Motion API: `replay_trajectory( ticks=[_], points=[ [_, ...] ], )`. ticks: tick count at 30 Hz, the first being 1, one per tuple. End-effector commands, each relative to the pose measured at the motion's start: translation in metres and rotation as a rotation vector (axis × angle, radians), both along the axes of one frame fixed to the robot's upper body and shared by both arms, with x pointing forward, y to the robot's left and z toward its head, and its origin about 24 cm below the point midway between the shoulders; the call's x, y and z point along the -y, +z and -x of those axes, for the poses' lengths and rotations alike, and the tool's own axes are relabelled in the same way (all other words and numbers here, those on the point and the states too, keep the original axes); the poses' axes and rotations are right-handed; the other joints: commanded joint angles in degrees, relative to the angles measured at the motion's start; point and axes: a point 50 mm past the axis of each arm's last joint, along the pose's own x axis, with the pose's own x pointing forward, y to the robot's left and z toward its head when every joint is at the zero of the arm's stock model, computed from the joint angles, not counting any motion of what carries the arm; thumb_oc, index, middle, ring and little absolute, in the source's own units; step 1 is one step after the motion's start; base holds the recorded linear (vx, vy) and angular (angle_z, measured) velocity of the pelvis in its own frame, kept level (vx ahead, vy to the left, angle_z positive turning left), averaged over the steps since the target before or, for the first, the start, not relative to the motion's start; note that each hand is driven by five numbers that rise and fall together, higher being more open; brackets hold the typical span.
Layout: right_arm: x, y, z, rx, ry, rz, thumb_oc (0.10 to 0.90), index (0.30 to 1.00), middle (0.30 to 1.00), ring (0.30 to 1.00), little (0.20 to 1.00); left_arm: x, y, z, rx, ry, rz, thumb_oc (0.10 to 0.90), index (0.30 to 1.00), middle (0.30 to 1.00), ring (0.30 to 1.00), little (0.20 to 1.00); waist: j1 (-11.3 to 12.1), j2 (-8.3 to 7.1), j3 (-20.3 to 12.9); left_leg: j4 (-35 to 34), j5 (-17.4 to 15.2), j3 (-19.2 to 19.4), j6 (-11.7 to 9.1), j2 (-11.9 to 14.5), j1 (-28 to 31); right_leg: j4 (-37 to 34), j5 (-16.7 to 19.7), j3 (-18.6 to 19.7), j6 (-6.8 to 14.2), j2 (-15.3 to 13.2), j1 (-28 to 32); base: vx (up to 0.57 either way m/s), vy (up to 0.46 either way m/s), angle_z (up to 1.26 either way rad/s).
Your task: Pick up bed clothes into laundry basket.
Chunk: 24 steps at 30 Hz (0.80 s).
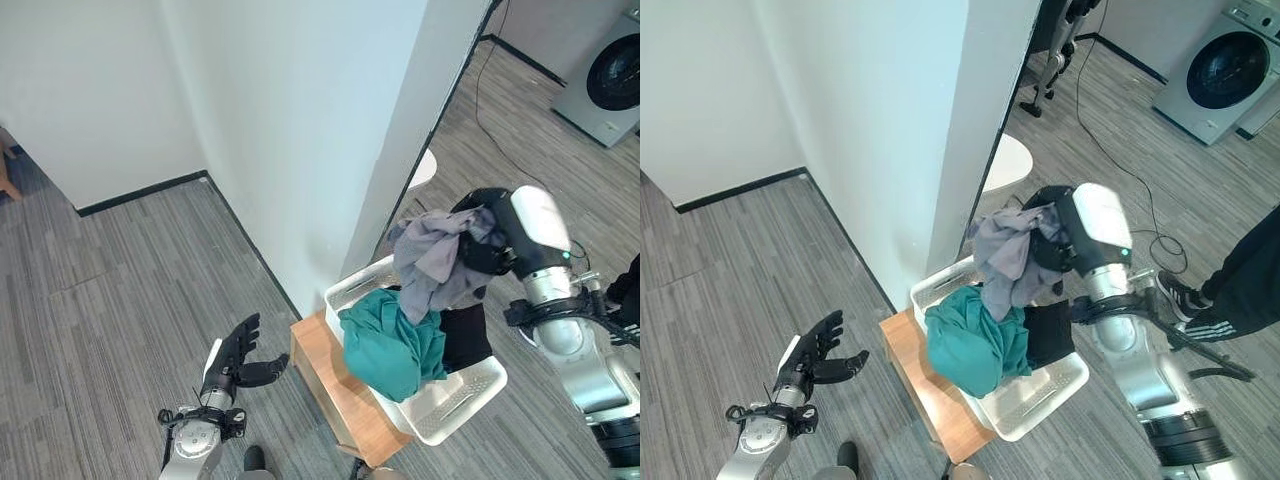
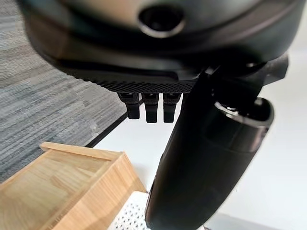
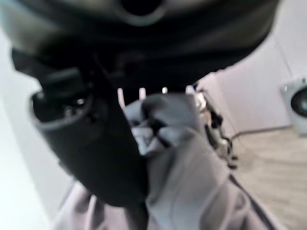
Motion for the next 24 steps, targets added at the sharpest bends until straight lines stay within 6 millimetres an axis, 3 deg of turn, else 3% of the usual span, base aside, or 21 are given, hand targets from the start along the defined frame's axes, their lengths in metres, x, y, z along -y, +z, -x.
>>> replay_trajectory(
  ticks=[1,4,5,7,11,14,15,24],
  points=[
    [0.013,0.035,-0.009,0.191,-0.060,-0.052,0.400,0.300,0.300,0.300,0.300,0.005,0.040,-0.025,0.223,-0.066,-0.050,0.800,0.900,0.900,0.900,0.900,1.0,-0.86,-0.6,0.6,-5.4,0.3,5.3,-4.0,-1.4,11.0,-14.1,-0.1,2.7,-3.7,3.5,-0.01,0.011,0.05],
    [0.014,0.018,-0.009,0.133,-0.078,-0.072,0.400,0.300,0.300,0.300,0.300,0.005,0.041,-0.026,0.224,-0.065,-0.055,0.800,0.900,0.900,0.900,0.900,1.0,-0.67,0.0,0.7,-5.3,0.2,5.4,-4.0,-1.7,11.8,-14.3,-0.1,2.6,-3.9,3.0,-0.03,0.005,0.06],
    [0.013,-0.003,-0.011,0.058,-0.100,-0.090,0.400,0.300,0.300,0.300,0.300,0.005,0.042,-0.027,0.230,-0.063,-0.061,0.800,0.900,0.900,0.900,0.900,1.1,-0.32,1.0,0.9,-5.3,0.3,5.5,-4.0,-2.1,12.5,-14.1,-0.1,2.6,-4.2,2.0,-0.05,0.006,0.03],
    [0.012,-0.010,-0.011,0.032,-0.105,-0.100,0.400,0.300,0.300,0.300,0.300,0.004,0.042,-0.027,0.230,-0.059,-0.063,0.800,0.900,0.900,0.900,0.900,1.1,-0.28,1.3,0.9,-5.3,0.4,5.5,-4.0,-2.3,12.6,-14.1,-0.1,2.6,-4.3,1.7,-0.03,0.003,0.01],
    [-0.002,-0.056,-0.010,-0.133,-0.109,-0.138,0.400,0.300,0.300,0.300,0.300,0.003,0.042,-0.030,0.232,-0.046,-0.067,0.800,0.900,0.900,0.900,0.900,1.4,0.28,3.2,1.0,-4.9,0.8,5.6,-4.0,-3.7,12.7,-13.8,-0.4,2.5,-4.5,0.2,-0.05,-0.006,-0.01],
    [-0.006,-0.066,-0.011,-0.174,-0.105,-0.139,0.400,0.300,0.300,0.300,0.300,0.003,0.043,-0.031,0.233,-0.048,-0.071,0.800,0.900,0.900,0.900,0.900,1.4,0.41,3.7,1.1,-4.8,0.9,5.6,-3.9,-4.1,13.0,-13.7,-0.5,2.4,-4.6,-0.5,-0.07,-0.006,-0.03],
    [-0.014,-0.084,-0.016,-0.246,-0.105,-0.144,0.400,0.300,0.300,0.300,0.300,0.006,0.045,-0.034,0.247,-0.065,-0.075,0.800,0.900,0.900,0.900,0.900,1.8,0.98,5.2,1.4,-4.4,0.9,5.5,-3.8,-5.2,13.6,-13.6,-0.6,2.3,-4.8,-1.7,-0.08,-0.008,-0.03],
    [-0.012,-0.114,-0.042,-0.398,-0.201,-0.149,0.400,0.300,0.300,0.300,0.300,0.016,0.046,-0.044,0.264,-0.096,-0.056,0.800,0.900,0.900,0.900,0.900,3.6,2.28,8.2,1.8,-2.6,0.4,4.5,-3.2,-8.5,12.9,-13.1,-1.5,1.6,-4.4,-4.0,-0.07,-0.017,0.01]
  ],
)
